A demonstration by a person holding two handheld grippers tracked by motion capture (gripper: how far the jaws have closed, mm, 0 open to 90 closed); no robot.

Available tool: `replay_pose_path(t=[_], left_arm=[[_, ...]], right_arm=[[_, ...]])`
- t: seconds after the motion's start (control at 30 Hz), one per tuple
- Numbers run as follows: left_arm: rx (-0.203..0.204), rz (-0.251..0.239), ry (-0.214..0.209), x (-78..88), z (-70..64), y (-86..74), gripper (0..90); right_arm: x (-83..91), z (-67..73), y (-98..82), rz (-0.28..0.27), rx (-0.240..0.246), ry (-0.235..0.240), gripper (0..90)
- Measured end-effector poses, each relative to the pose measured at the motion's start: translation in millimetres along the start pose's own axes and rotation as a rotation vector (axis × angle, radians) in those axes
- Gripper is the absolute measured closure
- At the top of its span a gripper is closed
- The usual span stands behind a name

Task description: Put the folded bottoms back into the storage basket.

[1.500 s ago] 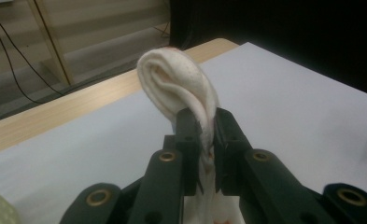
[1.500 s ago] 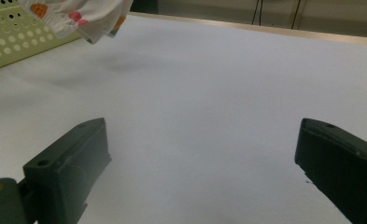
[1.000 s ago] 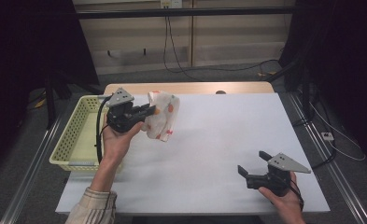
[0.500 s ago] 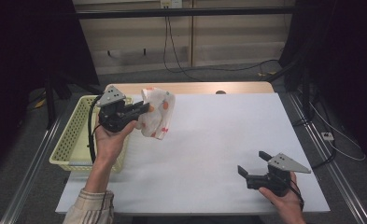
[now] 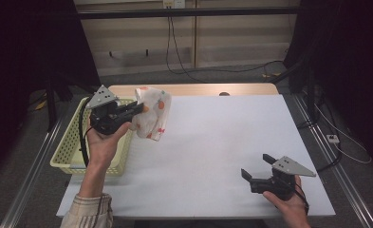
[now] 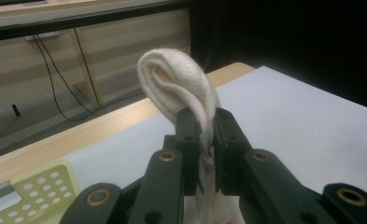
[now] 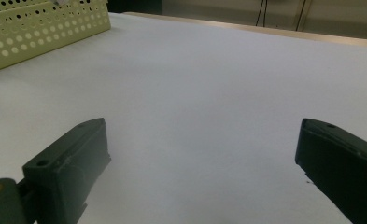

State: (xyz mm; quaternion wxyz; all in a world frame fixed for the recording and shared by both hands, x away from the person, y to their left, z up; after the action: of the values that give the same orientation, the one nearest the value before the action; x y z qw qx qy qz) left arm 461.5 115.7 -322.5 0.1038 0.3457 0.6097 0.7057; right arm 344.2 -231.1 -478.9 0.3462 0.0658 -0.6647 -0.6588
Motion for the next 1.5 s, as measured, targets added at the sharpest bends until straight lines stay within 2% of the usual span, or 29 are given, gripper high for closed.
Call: replay_pose_path(t=[0.5,0.87,1.07,1.3,1.5], left_arm=[[0.030,-0.038,0.020,16.7,15.5,5.6,82.5],[0.049,-0.044,0.053,26.8,26.3,9.0,82.5],[0.028,-0.037,0.062,35.0,27.3,10.0,82.6],[0.038,-0.044,0.071,43.2,35.3,8.1,82.5],[0.039,-0.047,0.096,55.8,44.3,6.7,82.6]], right_arm=[[0.0,0.0,0.3,-0.002,-0.005,-0.001,2.4],[-0.7,-0.8,0.0,-0.001,-0.010,-0.001,2.4],[-0.7,-0.4,0.0,0.000,-0.007,-0.003,2.4],[-1.2,-1.1,-0.8,0.006,-0.007,-0.008,2.4],[-0.9,-1.5,-0.4,0.003,-0.011,-0.010,2.5]])
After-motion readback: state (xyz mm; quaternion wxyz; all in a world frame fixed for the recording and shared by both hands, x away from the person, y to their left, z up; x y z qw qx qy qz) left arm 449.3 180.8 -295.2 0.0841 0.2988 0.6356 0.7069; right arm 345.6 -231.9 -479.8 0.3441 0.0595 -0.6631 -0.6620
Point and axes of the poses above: each handheld gripper's, and its own axes: x roughly backward along the jaws, y roughly out of its top, z roughly to its left, the point moved 10 cm from there along -x, roughly forward along the jaws, and after that the axes turned 6 degrees about y, right-handed, at the moved point
